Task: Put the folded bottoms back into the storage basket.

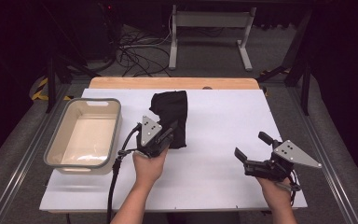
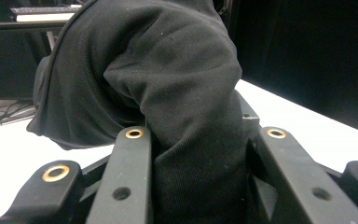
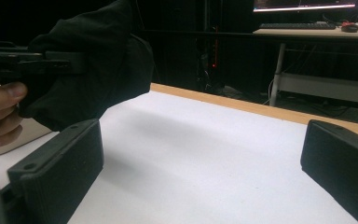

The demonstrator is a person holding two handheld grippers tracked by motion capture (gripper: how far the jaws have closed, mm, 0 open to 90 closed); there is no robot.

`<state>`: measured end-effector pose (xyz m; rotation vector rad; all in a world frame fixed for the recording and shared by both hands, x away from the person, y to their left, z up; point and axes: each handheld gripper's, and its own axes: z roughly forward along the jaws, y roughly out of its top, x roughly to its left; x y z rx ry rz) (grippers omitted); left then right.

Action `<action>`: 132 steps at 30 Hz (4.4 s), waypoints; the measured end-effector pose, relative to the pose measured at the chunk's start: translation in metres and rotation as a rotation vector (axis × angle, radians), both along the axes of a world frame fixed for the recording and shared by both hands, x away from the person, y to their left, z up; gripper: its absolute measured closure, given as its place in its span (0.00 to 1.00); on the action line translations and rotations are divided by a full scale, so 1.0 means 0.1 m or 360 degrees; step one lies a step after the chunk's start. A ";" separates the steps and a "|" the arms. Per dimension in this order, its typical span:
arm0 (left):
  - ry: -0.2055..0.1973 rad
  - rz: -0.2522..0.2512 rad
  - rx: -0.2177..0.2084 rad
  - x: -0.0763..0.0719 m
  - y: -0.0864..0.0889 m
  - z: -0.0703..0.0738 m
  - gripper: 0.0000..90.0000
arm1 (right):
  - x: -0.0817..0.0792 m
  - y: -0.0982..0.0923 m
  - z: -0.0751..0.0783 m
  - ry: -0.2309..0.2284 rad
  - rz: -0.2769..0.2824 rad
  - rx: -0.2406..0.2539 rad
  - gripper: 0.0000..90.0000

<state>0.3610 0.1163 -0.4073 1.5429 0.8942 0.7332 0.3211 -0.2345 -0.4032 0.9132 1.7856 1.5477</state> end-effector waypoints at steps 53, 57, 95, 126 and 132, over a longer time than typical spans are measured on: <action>0.0029 0.0107 -0.0185 -0.16 0.73 0.20 0.77 | 0.00 0.03 -0.01 0.0007 0.0024 0.0006 0.00; 0.0022 0.0131 -0.0178 -0.18 0.80 0.23 0.77 | 0.00 0.04 -0.01 0.0005 0.0026 0.0008 0.00; 0.0024 0.0298 -0.0175 -0.26 1.28 0.31 0.77 | -0.01 0.06 -0.01 -0.0031 0.0052 0.0005 0.00; 0.0120 0.0389 -0.0109 -0.27 1.67 0.29 0.77 | -0.01 0.06 -0.01 -0.0019 0.0056 -0.0004 0.00; 0.0154 0.0400 -0.0083 -0.25 1.72 0.31 0.77 | 0.00 0.08 -0.02 -0.0011 0.0052 -0.0020 0.00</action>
